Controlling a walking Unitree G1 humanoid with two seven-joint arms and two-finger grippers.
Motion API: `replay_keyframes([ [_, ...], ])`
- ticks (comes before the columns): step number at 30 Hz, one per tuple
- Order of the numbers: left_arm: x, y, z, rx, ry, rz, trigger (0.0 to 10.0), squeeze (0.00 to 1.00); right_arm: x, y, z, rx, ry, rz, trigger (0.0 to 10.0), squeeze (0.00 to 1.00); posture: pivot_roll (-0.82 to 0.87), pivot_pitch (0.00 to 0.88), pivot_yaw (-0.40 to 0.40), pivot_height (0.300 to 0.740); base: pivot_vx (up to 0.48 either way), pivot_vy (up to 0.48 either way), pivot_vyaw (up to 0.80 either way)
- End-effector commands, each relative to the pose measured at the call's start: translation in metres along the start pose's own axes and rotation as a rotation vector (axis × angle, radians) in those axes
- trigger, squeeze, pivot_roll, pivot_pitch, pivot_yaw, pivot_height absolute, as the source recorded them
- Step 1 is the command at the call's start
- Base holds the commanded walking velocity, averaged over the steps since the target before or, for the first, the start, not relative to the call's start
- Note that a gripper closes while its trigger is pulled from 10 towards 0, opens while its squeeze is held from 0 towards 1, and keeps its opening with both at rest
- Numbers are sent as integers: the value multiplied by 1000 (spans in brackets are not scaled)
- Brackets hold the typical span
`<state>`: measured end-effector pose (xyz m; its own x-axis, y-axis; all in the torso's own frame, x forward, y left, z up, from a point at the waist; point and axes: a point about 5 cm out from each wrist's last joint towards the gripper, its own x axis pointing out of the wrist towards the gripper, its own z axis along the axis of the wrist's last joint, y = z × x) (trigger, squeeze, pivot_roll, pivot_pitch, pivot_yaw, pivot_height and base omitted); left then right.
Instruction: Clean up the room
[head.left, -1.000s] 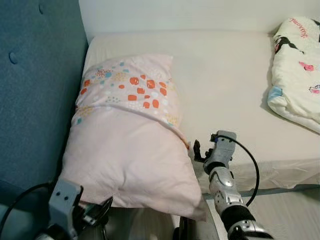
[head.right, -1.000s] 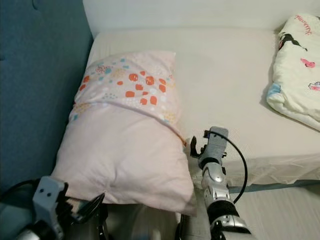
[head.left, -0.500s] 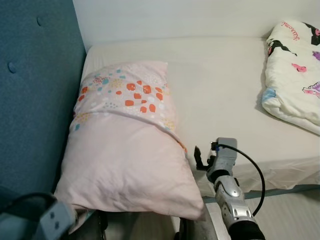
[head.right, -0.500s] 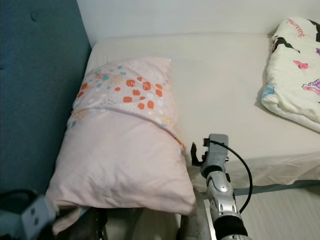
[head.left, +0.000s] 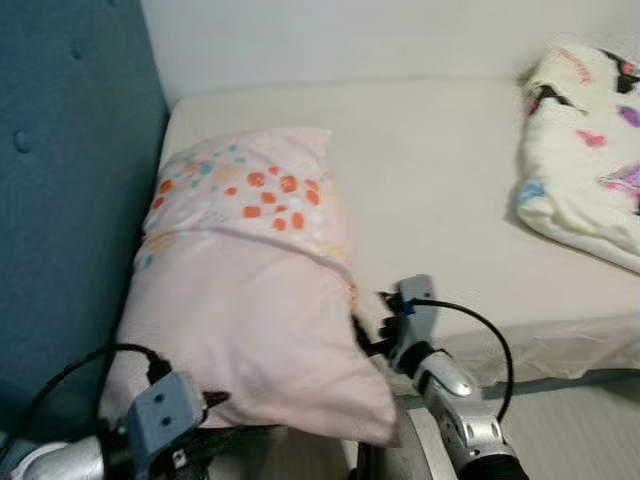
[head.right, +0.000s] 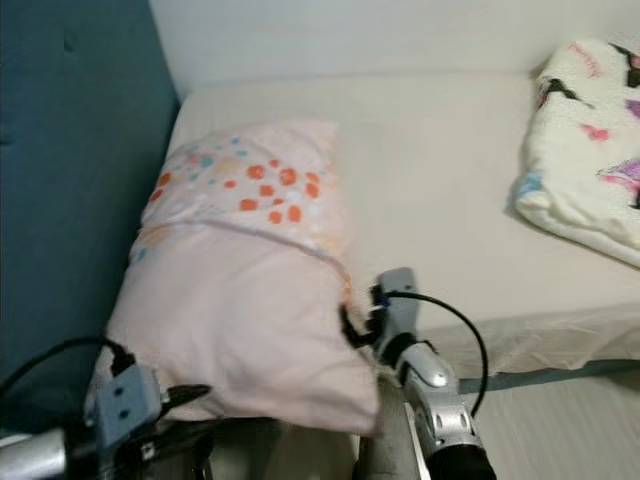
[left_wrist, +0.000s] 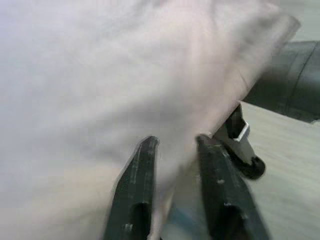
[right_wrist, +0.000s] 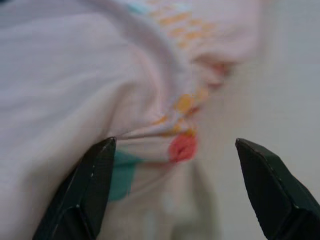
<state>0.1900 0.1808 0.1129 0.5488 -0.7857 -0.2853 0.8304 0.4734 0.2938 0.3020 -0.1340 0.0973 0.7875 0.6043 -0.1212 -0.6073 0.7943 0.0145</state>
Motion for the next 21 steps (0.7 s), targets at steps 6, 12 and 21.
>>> replay_keyframes([
  [6,10,-21,-7,-49,26,-166,0,0,-26,29,-10,-20,237,395,10000,0,-32,208,-73,570,0,0,0],
  [12,1,-24,-12,-28,94,-245,0,0,-52,23,-13,-60,356,455,10000,0,-36,198,-73,570,0,0,0],
  [21,25,-20,-36,112,199,-204,0,0,-93,30,-3,-35,437,555,10000,0,-48,187,-66,570,0,0,0],
])
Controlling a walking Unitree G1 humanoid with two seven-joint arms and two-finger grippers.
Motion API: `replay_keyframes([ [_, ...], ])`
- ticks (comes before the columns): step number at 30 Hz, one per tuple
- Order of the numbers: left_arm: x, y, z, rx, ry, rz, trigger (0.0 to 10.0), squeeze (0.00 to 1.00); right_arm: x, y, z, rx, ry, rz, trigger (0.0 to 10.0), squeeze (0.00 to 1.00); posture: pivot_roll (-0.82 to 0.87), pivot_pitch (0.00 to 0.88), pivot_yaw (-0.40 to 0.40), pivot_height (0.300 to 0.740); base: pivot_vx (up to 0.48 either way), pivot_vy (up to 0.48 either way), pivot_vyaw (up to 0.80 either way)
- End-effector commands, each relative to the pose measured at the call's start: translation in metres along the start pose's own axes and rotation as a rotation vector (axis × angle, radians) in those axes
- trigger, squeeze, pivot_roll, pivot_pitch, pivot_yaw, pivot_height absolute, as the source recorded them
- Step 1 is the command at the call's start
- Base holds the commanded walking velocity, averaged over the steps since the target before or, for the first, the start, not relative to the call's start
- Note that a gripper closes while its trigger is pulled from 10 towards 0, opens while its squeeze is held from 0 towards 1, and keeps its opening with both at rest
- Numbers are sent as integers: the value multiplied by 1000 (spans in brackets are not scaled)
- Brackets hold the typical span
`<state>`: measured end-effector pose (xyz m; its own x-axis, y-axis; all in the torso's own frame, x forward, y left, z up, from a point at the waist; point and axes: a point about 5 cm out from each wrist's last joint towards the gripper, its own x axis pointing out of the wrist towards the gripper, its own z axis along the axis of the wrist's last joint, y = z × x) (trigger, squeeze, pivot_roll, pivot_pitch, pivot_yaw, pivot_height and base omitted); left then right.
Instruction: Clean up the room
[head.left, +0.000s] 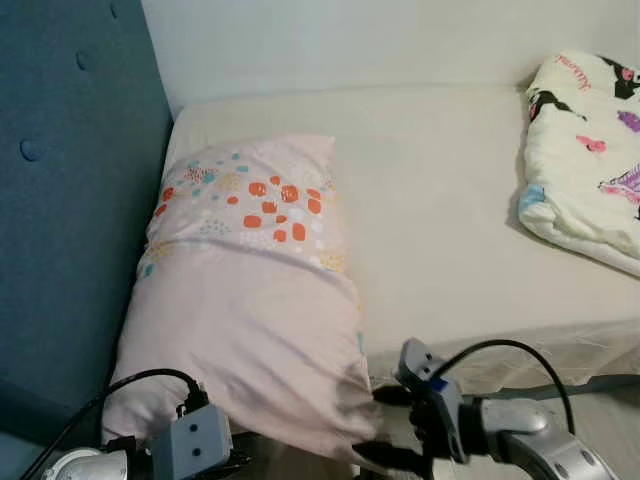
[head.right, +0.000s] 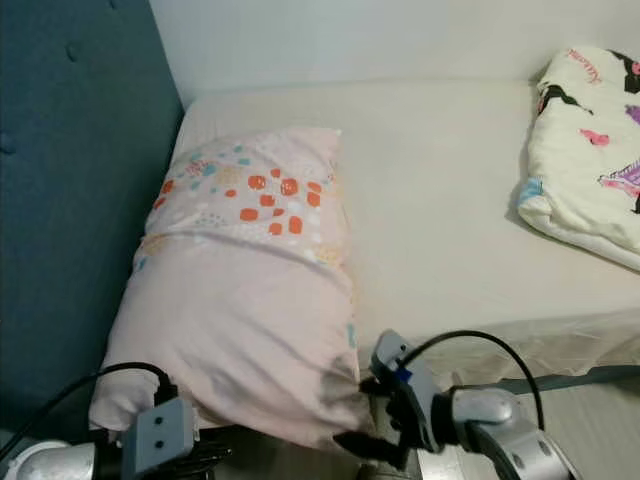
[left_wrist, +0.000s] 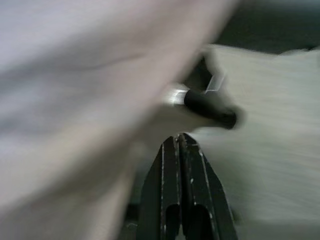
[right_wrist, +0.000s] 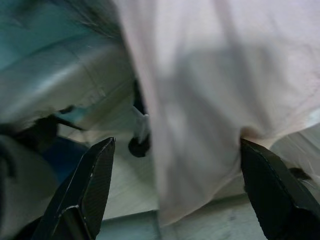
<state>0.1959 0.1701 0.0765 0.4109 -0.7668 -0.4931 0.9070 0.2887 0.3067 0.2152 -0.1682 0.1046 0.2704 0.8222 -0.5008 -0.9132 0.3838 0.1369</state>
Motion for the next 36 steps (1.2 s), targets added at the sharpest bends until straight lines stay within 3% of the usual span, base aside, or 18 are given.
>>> replay_keyframes([
  [1,5,-9,-5,17,21,-27,0,0,0,5,0,12,-6,23,10000,0,-48,187,-66,570,0,0,0],
  [6,25,-4,-9,34,42,-3,0,0,0,13,2,26,3,38,10000,0,-66,196,-53,570,0,0,0],
  [11,41,-1,-10,57,50,4,0,0,8,8,6,22,-42,-21,10000,0,-80,212,-49,570,0,0,0],
  [14,64,11,-4,103,38,49,0,0,15,10,11,30,-60,-39,10000,0,-87,237,-42,570,0,0,0],
  [17,71,18,0,115,26,80,0,0,15,12,11,37,-60,-38,10000,0,-85,242,-41,570,0,0,0],
  [19,86,37,15,137,-10,156,0,0,15,16,7,53,-51,-39,10000,0,-80,254,-35,570,0,0,0],
  [23,90,44,21,149,-22,183,0,0,15,18,5,59,-48,-39,10000,0,-80,254,-35,570,0,0,0],
  [25,103,68,37,176,-29,281,0,0,17,18,0,73,-35,-69,10000,0,-70,267,-33,570,0,0,0],
  [28,108,78,44,188,-29,322,0,0,18,17,-2,80,-31,-83,10000,0,-69,267,-32,570,0,0,0],
  [29,118,97,58,214,-18,398,0,0,21,18,-5,92,-20,-86,10000,0,-69,271,-31,570,0,0,0],
  [34,124,109,69,216,-18,442,0,0,24,19,-7,101,-17,-85,10000,0,-69,275,-31,570,0,0,0],
  [36,128,121,77,259,0,499,0,0,26,18,-9,107,-11,-101,10000,0,-73,277,-27,570,0,0,0],
])
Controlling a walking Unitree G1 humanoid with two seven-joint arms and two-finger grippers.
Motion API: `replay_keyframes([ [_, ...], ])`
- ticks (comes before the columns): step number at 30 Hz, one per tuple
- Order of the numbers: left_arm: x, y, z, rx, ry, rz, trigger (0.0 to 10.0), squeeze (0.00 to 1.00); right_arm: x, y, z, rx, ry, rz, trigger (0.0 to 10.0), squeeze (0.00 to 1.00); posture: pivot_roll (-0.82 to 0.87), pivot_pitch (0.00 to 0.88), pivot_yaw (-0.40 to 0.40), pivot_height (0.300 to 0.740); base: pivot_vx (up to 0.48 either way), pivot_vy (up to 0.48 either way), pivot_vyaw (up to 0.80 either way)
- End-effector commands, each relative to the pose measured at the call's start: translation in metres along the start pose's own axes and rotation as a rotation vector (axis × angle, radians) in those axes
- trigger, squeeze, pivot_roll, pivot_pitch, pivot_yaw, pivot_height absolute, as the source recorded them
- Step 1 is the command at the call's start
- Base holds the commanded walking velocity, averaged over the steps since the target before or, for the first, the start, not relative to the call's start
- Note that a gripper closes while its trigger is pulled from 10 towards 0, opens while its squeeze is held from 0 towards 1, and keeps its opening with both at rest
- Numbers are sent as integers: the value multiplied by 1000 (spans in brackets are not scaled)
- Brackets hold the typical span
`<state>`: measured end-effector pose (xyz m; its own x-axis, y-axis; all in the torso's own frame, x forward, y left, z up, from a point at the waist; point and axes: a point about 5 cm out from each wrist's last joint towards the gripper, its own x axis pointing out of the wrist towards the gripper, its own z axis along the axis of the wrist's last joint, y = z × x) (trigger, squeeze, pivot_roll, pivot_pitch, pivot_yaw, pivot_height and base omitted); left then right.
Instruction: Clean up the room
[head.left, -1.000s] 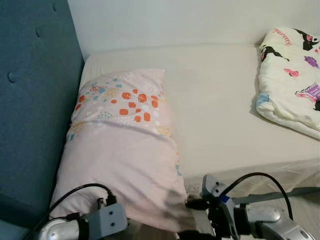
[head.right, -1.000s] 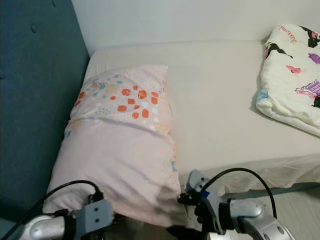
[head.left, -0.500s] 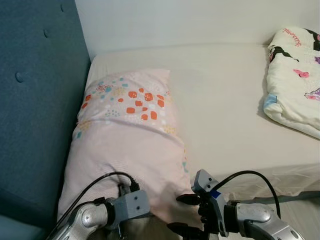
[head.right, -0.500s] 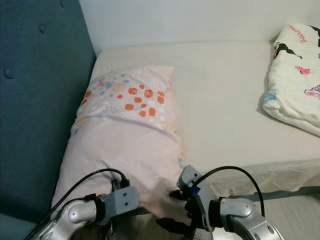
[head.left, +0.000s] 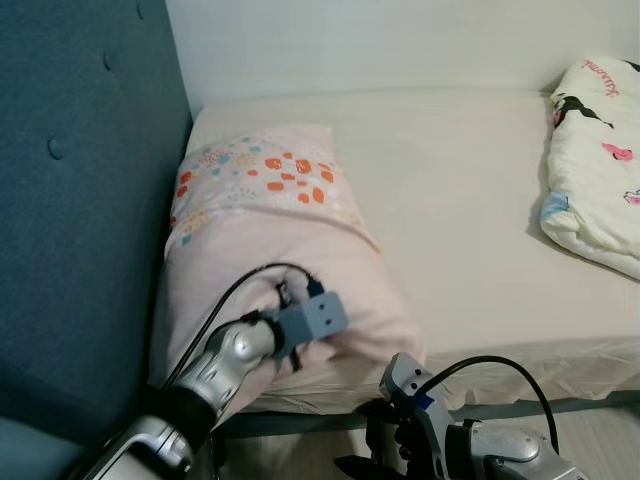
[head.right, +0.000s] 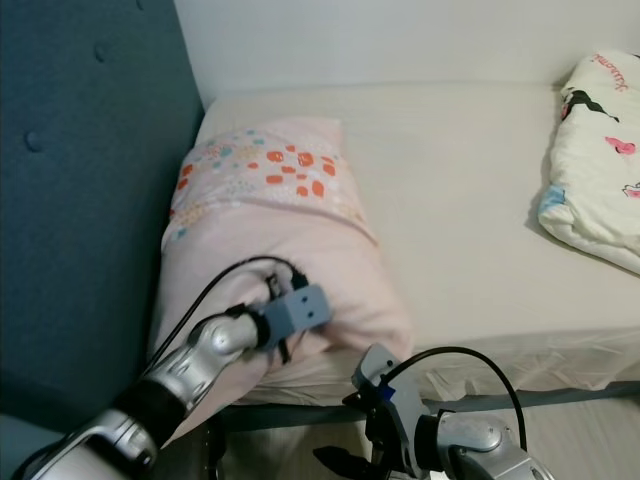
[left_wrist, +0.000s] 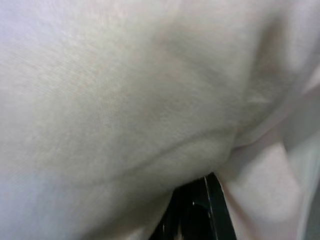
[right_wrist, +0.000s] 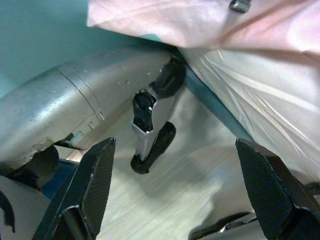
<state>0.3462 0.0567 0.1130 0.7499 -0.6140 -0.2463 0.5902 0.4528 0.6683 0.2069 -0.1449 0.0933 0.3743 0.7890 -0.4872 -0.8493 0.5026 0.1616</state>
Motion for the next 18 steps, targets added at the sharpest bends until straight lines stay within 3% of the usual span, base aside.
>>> replay_keyframes([
  [1,0,6,-5,20,31,44,0,0,3,3,-7,17,24,2,10000,0,-73,277,-27,570,0,0,0],
  [3,4,14,-3,56,43,79,0,0,4,2,-7,18,25,-8,10000,0,-78,279,-25,570,0,0,0],
  [6,9,44,-1,196,106,178,0,0,3,-2,-8,22,31,-50,10000,0,-94,281,-11,570,0,0,0],
  [7,9,44,-1,196,106,178,0,0,3,-2,-8,22,31,-50,10000,0,-94,281,-11,570,0,0,0],
  [10,9,73,3,336,157,297,0,0,2,-6,-8,21,31,-92,10000,0,-105,280,-7,570,0,0,0],
  [18,4,106,14,429,156,498,0,0,2,-9,-9,28,31,-119,10000,0,-110,275,-9,570,0,0,0],
])
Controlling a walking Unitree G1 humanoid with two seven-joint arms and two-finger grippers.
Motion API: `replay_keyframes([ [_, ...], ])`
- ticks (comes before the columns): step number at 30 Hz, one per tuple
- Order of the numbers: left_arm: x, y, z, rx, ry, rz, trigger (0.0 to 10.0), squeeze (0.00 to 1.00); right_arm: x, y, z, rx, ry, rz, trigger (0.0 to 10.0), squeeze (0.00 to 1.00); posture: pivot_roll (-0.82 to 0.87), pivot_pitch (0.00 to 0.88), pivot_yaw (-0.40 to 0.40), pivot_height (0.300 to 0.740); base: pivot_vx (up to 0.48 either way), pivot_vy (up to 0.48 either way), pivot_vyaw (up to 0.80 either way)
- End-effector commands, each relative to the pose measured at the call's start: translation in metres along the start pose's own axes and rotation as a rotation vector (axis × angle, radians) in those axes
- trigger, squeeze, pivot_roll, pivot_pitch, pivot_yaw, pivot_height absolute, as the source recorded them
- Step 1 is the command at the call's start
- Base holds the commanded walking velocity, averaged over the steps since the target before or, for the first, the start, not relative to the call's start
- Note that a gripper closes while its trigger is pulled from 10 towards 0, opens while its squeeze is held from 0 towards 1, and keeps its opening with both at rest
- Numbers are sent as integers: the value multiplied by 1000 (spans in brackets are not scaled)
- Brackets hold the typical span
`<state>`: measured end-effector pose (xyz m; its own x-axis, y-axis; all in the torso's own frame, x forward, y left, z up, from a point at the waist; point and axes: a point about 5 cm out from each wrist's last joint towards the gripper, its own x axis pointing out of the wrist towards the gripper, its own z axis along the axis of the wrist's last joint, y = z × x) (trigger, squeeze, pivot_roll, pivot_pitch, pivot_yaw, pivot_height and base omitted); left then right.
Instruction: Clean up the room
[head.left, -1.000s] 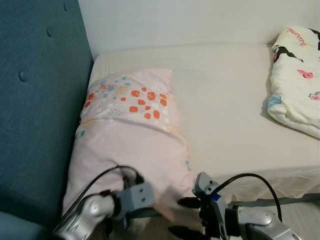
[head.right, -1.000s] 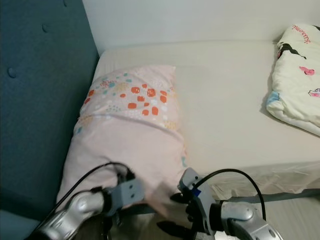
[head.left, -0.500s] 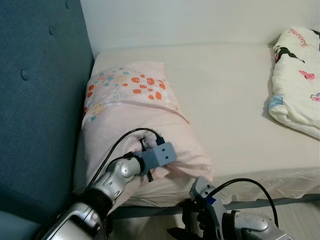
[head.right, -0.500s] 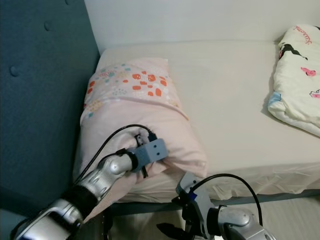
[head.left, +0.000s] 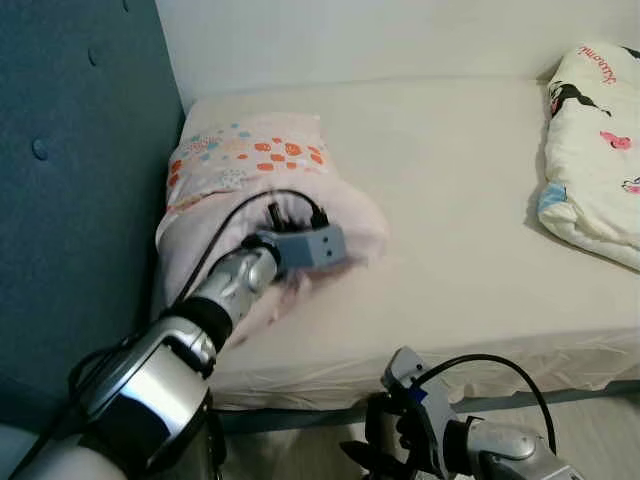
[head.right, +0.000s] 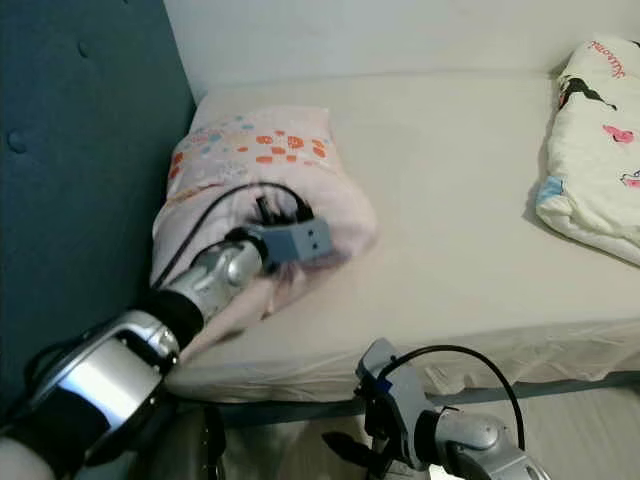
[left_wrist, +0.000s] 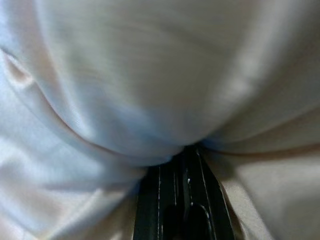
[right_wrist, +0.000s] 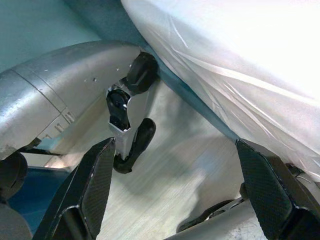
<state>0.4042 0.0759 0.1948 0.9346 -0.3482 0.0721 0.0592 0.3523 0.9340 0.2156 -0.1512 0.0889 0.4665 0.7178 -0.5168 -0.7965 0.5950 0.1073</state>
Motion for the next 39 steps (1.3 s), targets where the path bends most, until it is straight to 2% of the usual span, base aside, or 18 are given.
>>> replay_keyframes([
  [1,-4,4,-17,26,59,36,0,0,1,2,-6,20,16,0,10000,0,-110,275,-9,570,0,0,0],
  [4,-11,-8,-27,-29,76,-17,0,0,4,3,-3,18,5,6,10000,0,-107,273,-18,570,0,0,0],
  [7,-29,-42,-39,-114,53,-189,0,0,9,4,4,13,-23,18,10000,0,-99,270,-21,570,0,0,0],
  [8,-38,-52,-43,-182,15,-255,0,0,12,4,9,16,-44,18,10000,0,-101,269,-25,570,0,0,0],
  [10,-38,-52,-43,-182,15,-255,0,0,12,4,9,16,-44,18,10000,0,-101,269,-25,570,0,0,0],
  [12,-54,-64,-48,-292,-48,-343,0,0,15,4,17,25,-81,22,10000,0,-101,267,-26,570,0,0,0],
  [13,-75,-73,-51,-452,-149,-439,0,0,17,5,24,29,-108,35,10000,0,-101,263,-32,570,0,0,0],
  [15,-97,-77,-52,-598,-241,-526,0,0,19,7,27,21,-114,54,10000,0,-96,259,-38,570,0,0,0],
  [17,-102,-77,-51,-625,-261,-544,0,0,19,7,28,18,-113,58,10000,0,-96,259,-38,570,0,0,0],
  [19,-120,-73,-52,-701,-290,-566,0,0,20,6,27,12,-108,62,10000,0,-83,261,-47,570,0,0,0],
  [21,-150,-65,-55,-750,-308,-629,0,0,21,4,27,4,-106,68,10000,0,-60,253,-61,570,0,0,0],
  [22,-150,-65,-55,-750,-308,-629,0,0,21,4,27,4,-106,68,10000,0,-60,253,-61,570,0,0,0],
  [26,-173,-61,-61,-750,-285,-708,0,0,24,1,31,-19,-116,66,10000,0,-51,252,-67,570,0,0,0],
  [27,-177,-62,-69,-718,-255,-715,0,0,27,0,33,-34,-120,73,10000,0,-46,250,-70,570,0,0,0],
  [28,-182,-65,-77,-694,-223,-727,0,0,35,-1,35,-81,-110,86,2902,0,-45,247,-73,570,0,0,0],
  [32,-184,-67,-82,-680,-204,-734,0,0,40,-2,35,-115,-100,97,2902,0,-45,247,-73,570,0,0,0],
  [33,-187,-72,-81,-672,-215,-765,0,0,48,-4,35,-172,-72,113,0,0,-46,250,-81,570,0,0,0],
  [39,-182,-96,-62,-673,-264,-843,0,0,72,-25,38,-292,-14,71,0,0,-40,274,-94,570,0,0,0],
])
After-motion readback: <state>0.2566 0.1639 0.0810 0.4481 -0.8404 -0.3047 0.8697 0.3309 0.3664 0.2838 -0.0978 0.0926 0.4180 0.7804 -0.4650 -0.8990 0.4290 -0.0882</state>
